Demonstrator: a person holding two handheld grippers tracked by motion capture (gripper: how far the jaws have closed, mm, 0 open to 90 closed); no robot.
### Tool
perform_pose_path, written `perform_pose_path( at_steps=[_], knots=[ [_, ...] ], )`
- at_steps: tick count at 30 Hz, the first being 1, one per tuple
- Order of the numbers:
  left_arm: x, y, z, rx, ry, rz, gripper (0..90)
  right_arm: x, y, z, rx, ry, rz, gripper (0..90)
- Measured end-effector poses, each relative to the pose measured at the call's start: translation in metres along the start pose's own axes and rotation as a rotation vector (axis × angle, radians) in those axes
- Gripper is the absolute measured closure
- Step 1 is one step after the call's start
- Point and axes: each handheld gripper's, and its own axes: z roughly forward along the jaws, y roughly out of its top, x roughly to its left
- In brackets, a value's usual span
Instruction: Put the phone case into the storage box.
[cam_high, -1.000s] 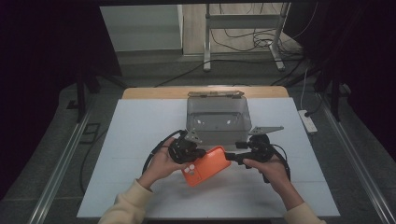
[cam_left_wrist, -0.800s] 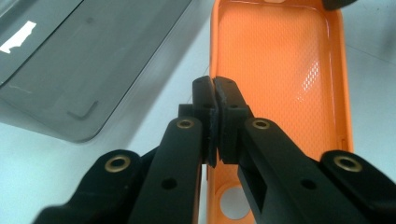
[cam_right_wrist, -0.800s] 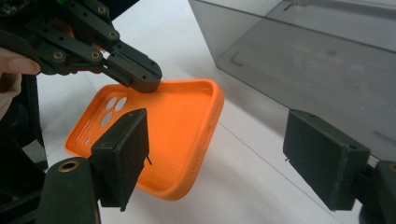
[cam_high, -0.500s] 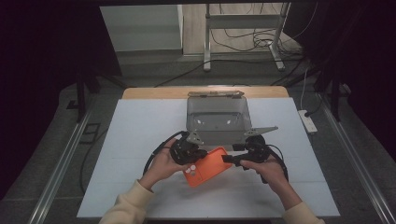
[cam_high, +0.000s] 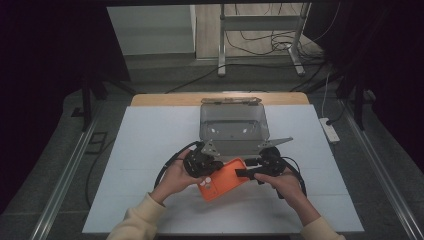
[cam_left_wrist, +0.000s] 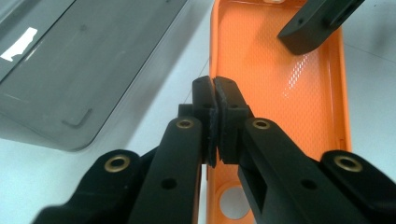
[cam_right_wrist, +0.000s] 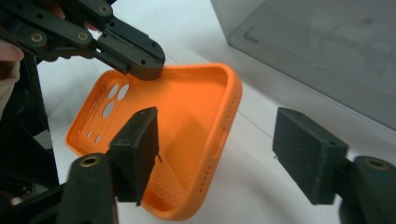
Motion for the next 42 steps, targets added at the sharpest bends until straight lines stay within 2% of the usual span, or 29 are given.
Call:
perform_pose_path(
  at_steps=[3, 7, 8, 12, 13, 16, 20, 24, 25, 27, 30, 31, 32, 34, 38, 39, 40, 42],
  knots=[
    [-0.001, 0.000, -0.001, -0.007, 0.002, 0.008, 87.8, 0.000, -0.001, 0.002, 0.008, 0.007, 0.002, 38.1],
    [-0.005, 0.001, -0.001, -0.021, 0.027, 0.034, 87.4, -0.001, -0.001, 0.002, 0.013, 0.036, 0.016, 50.2],
    [-0.005, 0.001, -0.002, -0.023, 0.033, 0.042, 87.3, -0.001, -0.001, 0.002, 0.011, 0.056, 0.023, 57.6],
    [-0.008, 0.001, -0.002, -0.021, 0.059, 0.076, 86.1, -0.003, -0.001, 0.000, 0.001, 0.066, 0.041, 70.1],
    [-0.008, 0.001, -0.002, -0.021, 0.059, 0.076, 85.8, -0.003, -0.001, 0.000, 0.001, 0.066, 0.041, 70.1],
    [-0.010, 0.001, -0.001, -0.013, 0.073, 0.099, 85.2, -0.007, -0.001, -0.004, -0.013, 0.093, 0.073, 79.2],
    [-0.011, 0.001, -0.001, -0.012, 0.073, 0.106, 85.2, -0.004, -0.001, -0.005, -0.019, 0.085, 0.066, 79.7],
    [-0.009, 0.001, -0.005, -0.041, 0.065, 0.101, 80.8, -0.003, 0.000, -0.009, -0.049, 0.088, 0.052, 80.0],
    [-0.008, 0.001, -0.007, -0.080, 0.047, 0.079, 74.6, -0.003, 0.000, -0.009, -0.056, 0.084, 0.049, 80.1],
    [-0.008, 0.001, -0.010, -0.101, 0.057, 0.056, 55.6, -0.003, 0.000, -0.011, -0.071, 0.085, 0.046, 80.1],
    [-0.009, 0.001, -0.013, -0.113, 0.084, 0.053, 37.4, -0.002, 0.001, -0.014, -0.092, 0.081, 0.034, 80.2],
    [-0.010, 0.001, -0.014, -0.119, 0.092, 0.048, 37.4, -0.002, 0.001, -0.014, -0.092, 0.081, 0.034, 80.2],
    [-0.009, 0.000, -0.015, -0.126, 0.095, 0.041, 31.5, -0.002, 0.001, -0.016, -0.104, 0.085, 0.029, 80.1],
    [-0.008, -0.001, -0.017, -0.139, 0.093, 0.024, 29.3, -0.002, 0.001, -0.017, -0.110, 0.084, 0.025, 80.1],
    [-0.001, -0.007, -0.020, -0.158, 0.068, -0.043, 21.3, -0.002, 0.001, -0.022, -0.134, 0.084, 0.012, 80.1],
    [0.001, -0.010, -0.021, -0.159, 0.077, -0.067, 20.2, -0.001, 0.001, -0.023, -0.137, 0.086, 0.006, 80.1],
    [0.001, -0.010, -0.021, -0.159, 0.077, -0.067, 19.2, -0.001, 0.001, -0.023, -0.137, 0.086, 0.006, 80.1],
    [0.004, -0.014, -0.022, -0.170, 0.070, -0.096, 18.7, -0.001, 0.001, -0.024, -0.144, 0.084, 0.000, 80.1]
  ],
)
